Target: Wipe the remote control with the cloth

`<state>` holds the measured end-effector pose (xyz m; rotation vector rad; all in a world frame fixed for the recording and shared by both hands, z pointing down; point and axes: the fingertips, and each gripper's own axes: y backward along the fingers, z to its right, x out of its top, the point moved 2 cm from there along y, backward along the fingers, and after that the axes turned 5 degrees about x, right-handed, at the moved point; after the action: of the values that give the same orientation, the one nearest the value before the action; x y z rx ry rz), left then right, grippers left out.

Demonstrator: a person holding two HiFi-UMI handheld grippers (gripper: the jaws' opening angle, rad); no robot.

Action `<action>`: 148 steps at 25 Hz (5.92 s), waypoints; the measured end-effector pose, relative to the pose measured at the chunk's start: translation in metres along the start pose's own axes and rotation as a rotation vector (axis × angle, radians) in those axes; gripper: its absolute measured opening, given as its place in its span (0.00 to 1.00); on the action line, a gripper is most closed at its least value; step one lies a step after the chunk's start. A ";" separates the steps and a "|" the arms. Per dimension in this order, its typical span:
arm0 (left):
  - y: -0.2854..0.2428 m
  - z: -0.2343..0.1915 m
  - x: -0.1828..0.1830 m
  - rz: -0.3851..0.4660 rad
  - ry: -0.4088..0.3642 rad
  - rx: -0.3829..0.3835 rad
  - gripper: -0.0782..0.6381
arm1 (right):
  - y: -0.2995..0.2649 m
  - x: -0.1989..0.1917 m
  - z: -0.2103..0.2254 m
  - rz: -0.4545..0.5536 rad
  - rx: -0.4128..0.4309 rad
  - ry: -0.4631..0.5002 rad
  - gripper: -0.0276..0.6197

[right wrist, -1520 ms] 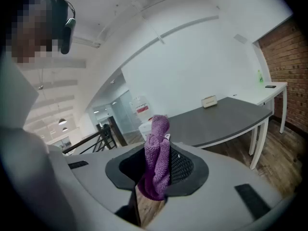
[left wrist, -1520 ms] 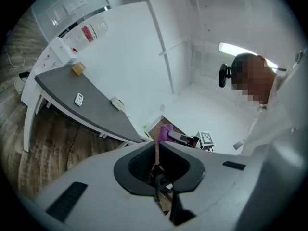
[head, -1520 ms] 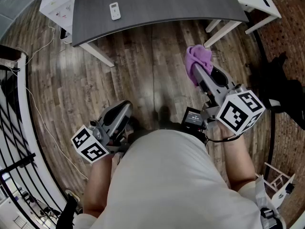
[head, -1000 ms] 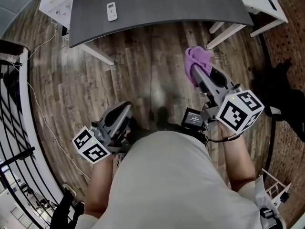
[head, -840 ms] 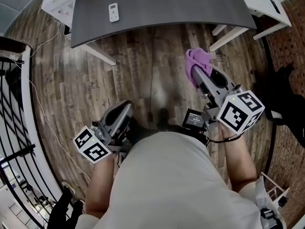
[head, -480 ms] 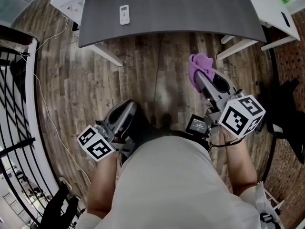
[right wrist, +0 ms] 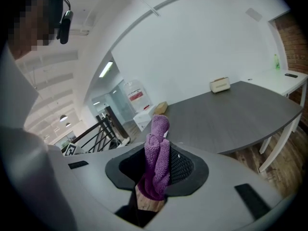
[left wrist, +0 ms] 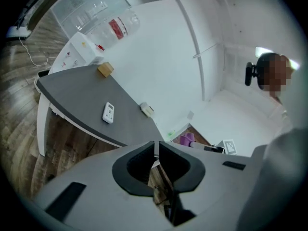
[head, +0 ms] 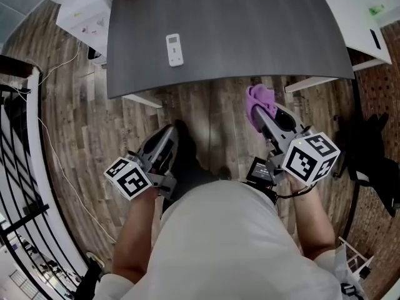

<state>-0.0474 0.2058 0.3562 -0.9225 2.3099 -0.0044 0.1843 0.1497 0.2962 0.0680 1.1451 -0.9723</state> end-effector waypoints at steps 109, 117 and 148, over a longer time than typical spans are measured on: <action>-0.200 -0.168 0.047 -0.607 -0.825 0.406 0.29 | -0.315 -0.051 0.000 -0.857 0.249 0.588 0.20; -0.199 -0.170 0.048 -0.614 -0.799 0.382 0.29 | -0.322 0.002 0.031 -0.617 0.115 0.491 0.20; -0.271 -0.168 0.075 -0.886 -0.331 0.083 0.28 | -0.322 -0.012 0.092 -0.497 0.102 0.127 0.20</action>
<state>-0.0167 -0.0821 0.5084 -1.6773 1.4434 -0.2922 0.0323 -0.0853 0.4808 -0.0787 1.2560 -1.4843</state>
